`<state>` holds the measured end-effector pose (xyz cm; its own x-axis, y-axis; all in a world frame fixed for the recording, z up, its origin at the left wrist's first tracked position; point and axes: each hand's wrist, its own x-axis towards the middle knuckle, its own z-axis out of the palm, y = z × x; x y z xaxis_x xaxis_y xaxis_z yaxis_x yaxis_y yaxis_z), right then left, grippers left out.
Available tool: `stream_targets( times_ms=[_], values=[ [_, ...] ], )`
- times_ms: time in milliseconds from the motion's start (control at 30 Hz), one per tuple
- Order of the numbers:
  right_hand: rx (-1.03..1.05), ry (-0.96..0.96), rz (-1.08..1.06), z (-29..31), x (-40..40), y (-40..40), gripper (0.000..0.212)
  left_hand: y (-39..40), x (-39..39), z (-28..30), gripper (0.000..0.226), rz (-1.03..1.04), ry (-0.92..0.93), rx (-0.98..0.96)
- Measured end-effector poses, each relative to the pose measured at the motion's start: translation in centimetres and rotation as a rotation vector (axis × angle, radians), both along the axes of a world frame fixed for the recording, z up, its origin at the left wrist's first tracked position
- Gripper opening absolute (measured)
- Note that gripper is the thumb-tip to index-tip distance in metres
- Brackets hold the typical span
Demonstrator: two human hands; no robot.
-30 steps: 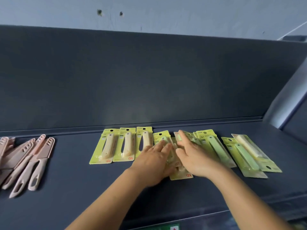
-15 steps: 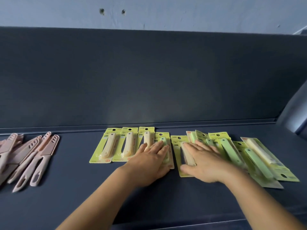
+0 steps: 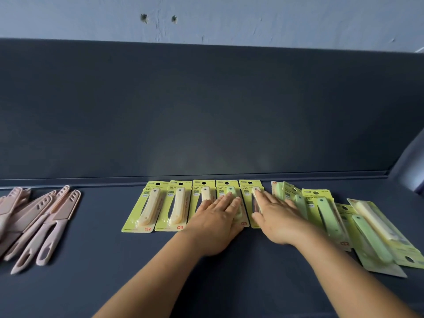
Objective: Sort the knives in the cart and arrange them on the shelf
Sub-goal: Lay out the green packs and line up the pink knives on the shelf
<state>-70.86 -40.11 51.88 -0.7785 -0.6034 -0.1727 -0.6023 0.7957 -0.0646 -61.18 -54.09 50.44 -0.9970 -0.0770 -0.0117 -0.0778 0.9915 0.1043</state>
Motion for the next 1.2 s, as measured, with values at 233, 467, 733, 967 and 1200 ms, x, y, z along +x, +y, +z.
stream_targets(
  times_ms=[233, 467, 733, 967, 1200],
  values=[
    [0.026, -0.001, 0.01, 0.3, -0.3, -0.5, 0.062, 0.6, -0.5, 0.0, 0.062, 0.046, -0.001, 0.04],
    [0.037, -0.022, 0.008, 0.5, -0.4, -0.5, 0.062, 0.1, -0.3, 0.0, 0.059, 0.037, 0.034, 0.1],
    [0.045, -0.025, 0.006, 0.6, -0.2, -0.6, 0.061, 0.0, 0.0, 0.1, 0.056, 0.039, 0.087, 0.141],
    [0.005, -0.004, 0.017, 0.8, 0.1, -0.4, 0.062, 0.4, 0.4, 0.7, 0.058, 0.047, 0.075, 0.145],
    [-0.107, 0.109, -0.038, 2.3, 0.2, 5.3, 0.065, 4.3, -1.0, 2.7, 0.06, -0.092, 0.12, 0.158]
  ],
)
